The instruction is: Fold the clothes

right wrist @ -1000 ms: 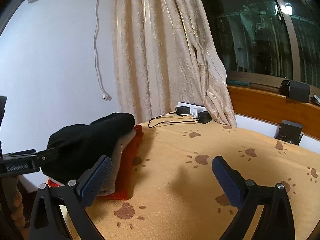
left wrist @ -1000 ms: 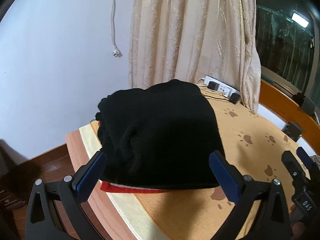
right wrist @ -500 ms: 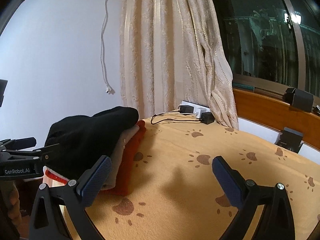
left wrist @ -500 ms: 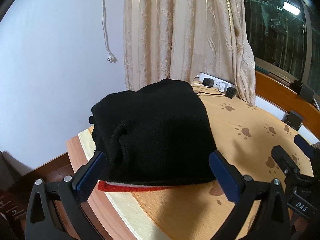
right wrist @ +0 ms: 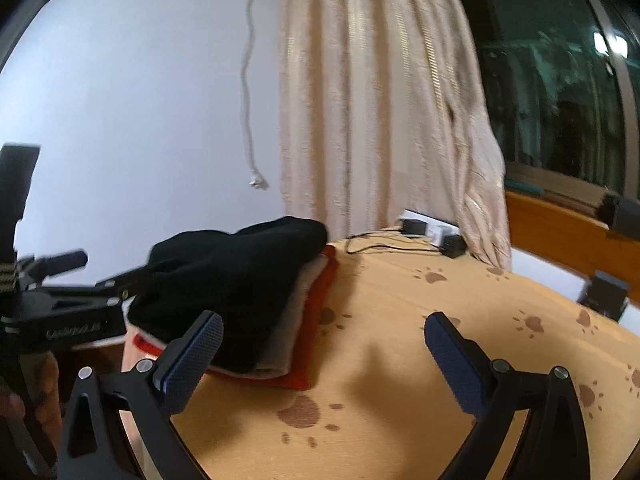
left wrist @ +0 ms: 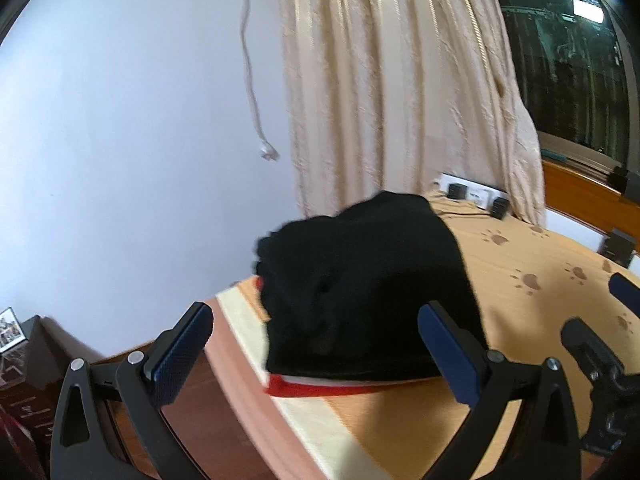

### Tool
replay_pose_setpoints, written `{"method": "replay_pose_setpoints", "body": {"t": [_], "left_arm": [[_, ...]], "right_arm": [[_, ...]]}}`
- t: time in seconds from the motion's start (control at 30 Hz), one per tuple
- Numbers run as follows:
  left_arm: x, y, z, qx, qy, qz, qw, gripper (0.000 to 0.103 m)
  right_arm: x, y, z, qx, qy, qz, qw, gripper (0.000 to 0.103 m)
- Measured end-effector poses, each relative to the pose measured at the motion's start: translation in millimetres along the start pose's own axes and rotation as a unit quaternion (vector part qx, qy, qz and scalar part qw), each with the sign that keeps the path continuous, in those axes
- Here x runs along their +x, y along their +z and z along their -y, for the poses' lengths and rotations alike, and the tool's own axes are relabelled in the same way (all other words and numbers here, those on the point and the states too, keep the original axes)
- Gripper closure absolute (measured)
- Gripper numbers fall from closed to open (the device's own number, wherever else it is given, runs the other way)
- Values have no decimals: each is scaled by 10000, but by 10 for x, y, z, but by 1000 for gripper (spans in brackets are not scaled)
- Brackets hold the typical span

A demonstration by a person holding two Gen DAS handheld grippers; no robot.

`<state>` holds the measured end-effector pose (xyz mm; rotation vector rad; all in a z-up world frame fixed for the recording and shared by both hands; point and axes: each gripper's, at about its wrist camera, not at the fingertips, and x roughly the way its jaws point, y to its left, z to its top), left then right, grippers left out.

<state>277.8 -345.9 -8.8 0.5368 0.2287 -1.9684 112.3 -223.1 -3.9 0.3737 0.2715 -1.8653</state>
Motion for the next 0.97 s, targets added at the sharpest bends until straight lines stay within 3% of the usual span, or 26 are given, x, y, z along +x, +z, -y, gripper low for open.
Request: {"method": "replay_pose_setpoints", "body": {"t": [0.33,0.97], "left_arm": [[-53,-106,-164,-48,137,-50,9999,0],[-40,-192,-35,241,272,60,9993,0]], "right_arm": [[-107,-15,-413,-636,363,50,9973,1],[4,-111,-516,-874,349,-177,9954,1]]}}
